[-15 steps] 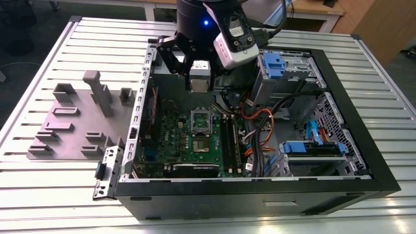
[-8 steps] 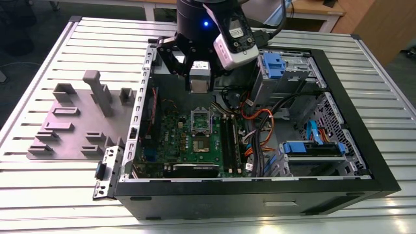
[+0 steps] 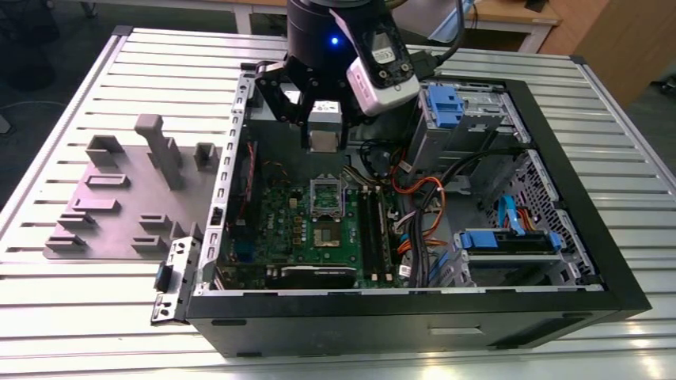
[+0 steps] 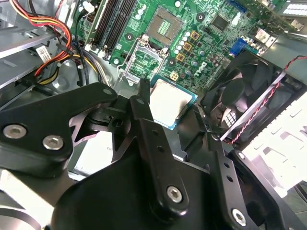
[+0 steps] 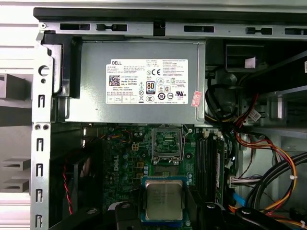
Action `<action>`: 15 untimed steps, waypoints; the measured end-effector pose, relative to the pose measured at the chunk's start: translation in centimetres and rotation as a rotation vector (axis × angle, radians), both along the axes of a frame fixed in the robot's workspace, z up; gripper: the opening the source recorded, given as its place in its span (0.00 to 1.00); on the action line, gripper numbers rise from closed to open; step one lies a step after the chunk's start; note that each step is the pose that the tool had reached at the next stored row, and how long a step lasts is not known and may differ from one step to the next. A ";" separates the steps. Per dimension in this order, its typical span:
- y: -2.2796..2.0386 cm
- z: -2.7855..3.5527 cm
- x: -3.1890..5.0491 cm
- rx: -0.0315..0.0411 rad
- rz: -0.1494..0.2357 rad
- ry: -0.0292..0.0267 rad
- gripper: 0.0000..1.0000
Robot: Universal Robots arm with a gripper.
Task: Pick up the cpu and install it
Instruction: 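Place the cpu into insertion slot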
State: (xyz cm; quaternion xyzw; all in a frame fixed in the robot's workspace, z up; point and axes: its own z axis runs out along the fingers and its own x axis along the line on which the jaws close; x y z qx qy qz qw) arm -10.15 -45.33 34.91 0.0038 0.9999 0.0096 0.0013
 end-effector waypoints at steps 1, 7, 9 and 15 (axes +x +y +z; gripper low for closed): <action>0.00 -0.01 0.00 0.0000 0.000 0.0000 0.47; 0.00 -0.07 0.00 0.0000 0.000 0.0000 0.47; 0.00 -0.08 0.00 0.0000 0.000 0.0000 0.47; -0.12 -0.11 0.00 0.0001 0.000 -0.0001 0.47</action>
